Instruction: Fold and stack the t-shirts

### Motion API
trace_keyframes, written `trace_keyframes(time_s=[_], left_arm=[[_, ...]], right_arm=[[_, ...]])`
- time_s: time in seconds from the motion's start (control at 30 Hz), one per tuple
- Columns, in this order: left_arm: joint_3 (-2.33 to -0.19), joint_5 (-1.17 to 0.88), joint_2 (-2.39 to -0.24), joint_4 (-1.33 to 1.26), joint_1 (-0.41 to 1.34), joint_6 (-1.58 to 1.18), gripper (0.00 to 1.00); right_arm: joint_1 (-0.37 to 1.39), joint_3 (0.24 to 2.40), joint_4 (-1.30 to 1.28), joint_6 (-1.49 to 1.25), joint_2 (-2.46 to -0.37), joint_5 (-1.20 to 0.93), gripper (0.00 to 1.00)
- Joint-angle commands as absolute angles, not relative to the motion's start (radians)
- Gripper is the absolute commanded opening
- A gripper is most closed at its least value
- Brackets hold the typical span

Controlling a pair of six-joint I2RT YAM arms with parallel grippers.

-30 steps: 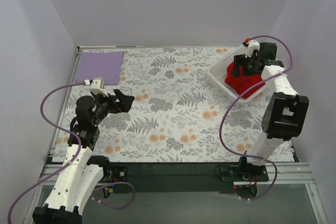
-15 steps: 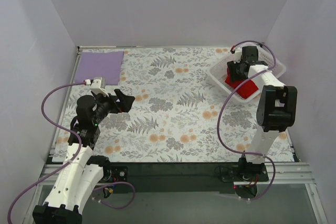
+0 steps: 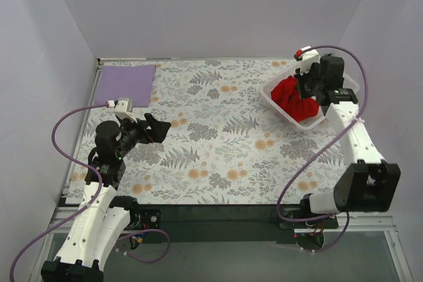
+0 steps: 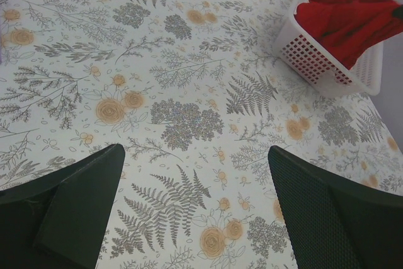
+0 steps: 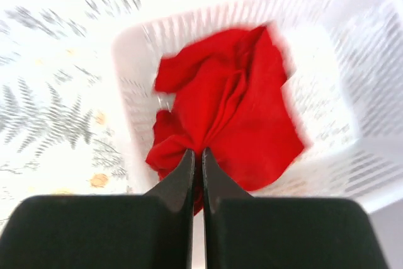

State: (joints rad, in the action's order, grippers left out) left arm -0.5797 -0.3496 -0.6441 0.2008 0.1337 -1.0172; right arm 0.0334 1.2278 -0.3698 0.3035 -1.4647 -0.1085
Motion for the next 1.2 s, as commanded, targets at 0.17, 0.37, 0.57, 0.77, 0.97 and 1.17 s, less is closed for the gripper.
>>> trace_keyframes(time_s=[0.17,0.37,0.57,0.77,0.97,1.17], left_arm=[[-0.589,-0.382,-0.63,0.19,0.14,-0.994,0.98],[-0.592,-0.388,-0.634,0.195,0.14,-0.98,0.95],[-0.589,-0.367,-0.621,0.195,0.14,-0.974,0.95],[-0.589,-0.371,-0.624,0.195,0.14,-0.973,0.95],[-0.588,-0.374,-0.627,0.196,0.141,-0.973,0.95],[-0.586,-0.376,-0.629,0.195,0.141,-0.974,0.95]], right_arm=[[0.032,1.579,-0.505,0.492,-1.226,-0.786,0.01],[0.026,1.736,-0.379,0.267,-1.259,-1.248,0.01],[0.092,1.623,-0.304,0.19,-1.218,-1.241,0.01],[0.186,1.421,-0.307,0.225,-1.164,-1.221,0.01],[0.222,1.359,-0.348,0.285,-1.154,-1.184,0.01],[0.25,1.338,-0.371,0.316,-1.149,-1.151,0.01]])
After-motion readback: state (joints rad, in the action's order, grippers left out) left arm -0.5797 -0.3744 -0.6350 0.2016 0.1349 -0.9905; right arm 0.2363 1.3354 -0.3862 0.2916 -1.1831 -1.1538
